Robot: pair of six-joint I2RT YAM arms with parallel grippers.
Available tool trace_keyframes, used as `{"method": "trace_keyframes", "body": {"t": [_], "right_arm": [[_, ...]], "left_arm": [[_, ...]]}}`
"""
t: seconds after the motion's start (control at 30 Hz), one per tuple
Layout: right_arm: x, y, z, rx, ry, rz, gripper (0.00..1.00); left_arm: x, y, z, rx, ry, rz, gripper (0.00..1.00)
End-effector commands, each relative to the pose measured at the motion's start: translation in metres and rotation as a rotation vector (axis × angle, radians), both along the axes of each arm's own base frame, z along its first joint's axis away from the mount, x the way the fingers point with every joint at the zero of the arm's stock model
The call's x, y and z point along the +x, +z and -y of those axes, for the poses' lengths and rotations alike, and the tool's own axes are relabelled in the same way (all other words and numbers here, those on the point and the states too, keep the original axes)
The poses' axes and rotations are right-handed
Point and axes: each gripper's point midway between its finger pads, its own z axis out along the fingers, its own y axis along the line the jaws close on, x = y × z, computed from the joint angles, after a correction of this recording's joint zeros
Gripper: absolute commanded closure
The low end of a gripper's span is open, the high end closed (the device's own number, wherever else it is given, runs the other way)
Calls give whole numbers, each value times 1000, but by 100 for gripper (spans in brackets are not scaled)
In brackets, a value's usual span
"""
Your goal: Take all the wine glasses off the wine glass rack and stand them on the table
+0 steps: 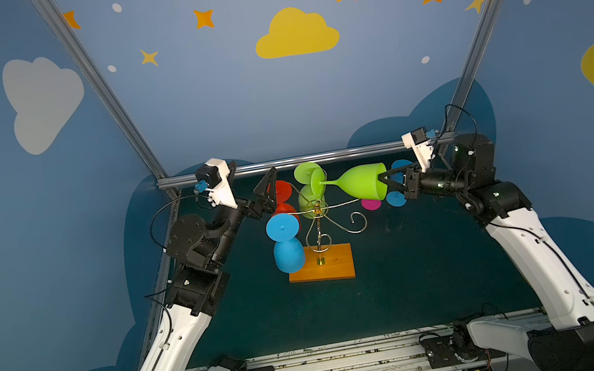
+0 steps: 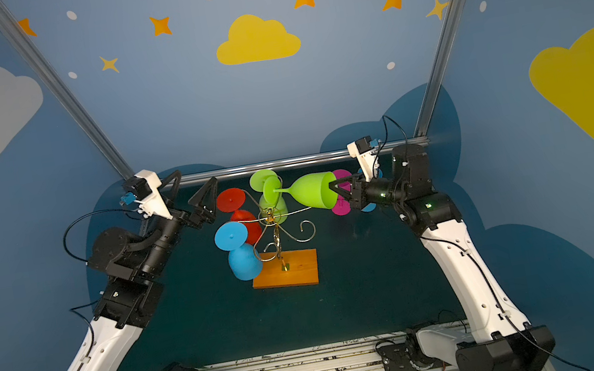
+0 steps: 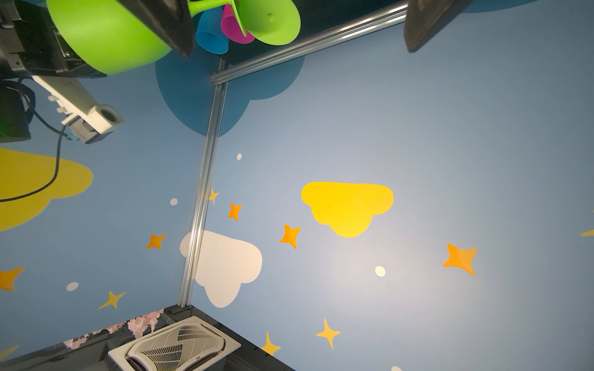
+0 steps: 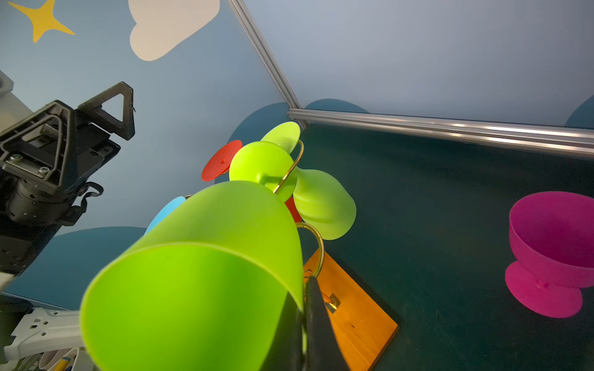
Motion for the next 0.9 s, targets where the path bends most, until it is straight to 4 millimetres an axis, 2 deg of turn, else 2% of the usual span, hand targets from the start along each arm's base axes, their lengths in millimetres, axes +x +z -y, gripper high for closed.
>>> {"method": "trace_keyframes", "body": {"t": [0.0, 0.37, 0.53, 0.6, 0.67, 0.77, 0.87], "right_arm": [[-11, 24, -2, 6, 23, 73, 100], [-46, 73, 15, -27, -33, 179, 100], [-55, 84, 29, -42, -114, 195, 100], [-57, 82, 40, -80, -171, 174, 100], [-61, 71, 56, -156, -249, 125, 100], [-72, 46, 87, -289, -393, 25, 100], [-92, 23, 118, -407, -515, -60, 100]], "left_arm": [[-3, 4, -4, -3, 15, 22, 1], [0, 2, -8, -14, 35, 29, 1], [3, -2, -9, -23, 40, 23, 1], [4, -3, -11, -22, 46, 21, 1], [4, -5, -12, -17, 53, 21, 1], [5, -6, -17, -9, 82, 31, 1], [6, -6, -25, 17, 134, 52, 1]]}}
